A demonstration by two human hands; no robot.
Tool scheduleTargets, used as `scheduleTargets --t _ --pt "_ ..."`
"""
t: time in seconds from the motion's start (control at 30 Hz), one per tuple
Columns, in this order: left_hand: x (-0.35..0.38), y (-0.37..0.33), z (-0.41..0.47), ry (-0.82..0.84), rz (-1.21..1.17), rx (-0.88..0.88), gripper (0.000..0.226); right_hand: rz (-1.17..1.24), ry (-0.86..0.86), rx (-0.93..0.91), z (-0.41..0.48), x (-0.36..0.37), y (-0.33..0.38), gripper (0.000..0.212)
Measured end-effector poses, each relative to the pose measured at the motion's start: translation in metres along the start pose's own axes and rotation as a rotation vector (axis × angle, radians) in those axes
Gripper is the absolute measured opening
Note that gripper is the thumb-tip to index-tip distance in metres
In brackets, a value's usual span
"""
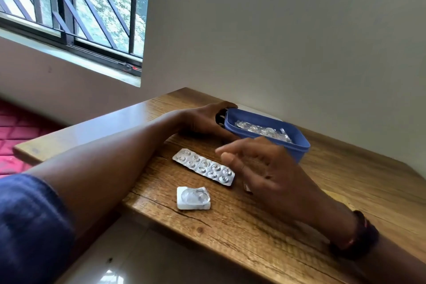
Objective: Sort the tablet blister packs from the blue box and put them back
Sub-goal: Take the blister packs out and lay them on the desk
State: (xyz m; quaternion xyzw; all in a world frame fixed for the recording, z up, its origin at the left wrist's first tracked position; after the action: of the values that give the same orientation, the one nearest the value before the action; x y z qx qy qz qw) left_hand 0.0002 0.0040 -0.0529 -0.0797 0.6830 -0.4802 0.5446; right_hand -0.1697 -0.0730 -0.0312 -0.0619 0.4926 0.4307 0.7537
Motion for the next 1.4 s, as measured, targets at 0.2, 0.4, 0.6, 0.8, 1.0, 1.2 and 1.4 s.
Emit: scheduleTargets --t 0.2,0.4,0.6,0.8,1.0,1.2,1.4 --pt "-0.002 0.003 0.0 0.02 -0.015 -0.005 0.111 -0.237 -0.352 0.164 -0.003 -0.053 -0.051 0.027" --pt "0.0 0.004 0.004 0.027 -0.063 0.003 0.11 -0.499 -0.186 0.369 -0.017 -0.065 -0.093 0.087" --pt "0.0 0.004 0.003 0.03 -0.037 -0.011 0.115 -0.636 -0.018 0.377 -0.017 -0.056 -0.106 0.084" --pt "0.001 0.002 0.001 0.045 -0.037 -0.02 0.116 -0.603 -0.016 0.349 -0.016 -0.055 -0.105 0.079" --pt "0.001 0.0 0.0 0.042 -0.051 -0.02 0.117 -0.657 -0.013 0.392 -0.018 -0.062 -0.108 0.086" --pt "0.001 0.0 0.0 0.053 -0.044 -0.029 0.12 -0.719 0.024 0.423 -0.018 -0.066 -0.108 0.096" --pt "0.001 0.0 -0.001 0.056 -0.039 -0.03 0.121 -0.573 -0.143 0.406 -0.019 -0.079 -0.105 0.085"
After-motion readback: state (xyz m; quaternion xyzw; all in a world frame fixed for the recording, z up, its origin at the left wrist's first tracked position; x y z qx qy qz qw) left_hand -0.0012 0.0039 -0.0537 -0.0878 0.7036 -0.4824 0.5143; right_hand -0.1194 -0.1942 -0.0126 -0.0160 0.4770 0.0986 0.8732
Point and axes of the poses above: each hand's wrist, its own z-axis towards the middle knuckle, its own x-axis out of the palm, y = z × x, the point moved 7 cm from there along z, towards the middle knuckle, and after that the axes turned 10 degrees about -x, right-handed, at the moved point
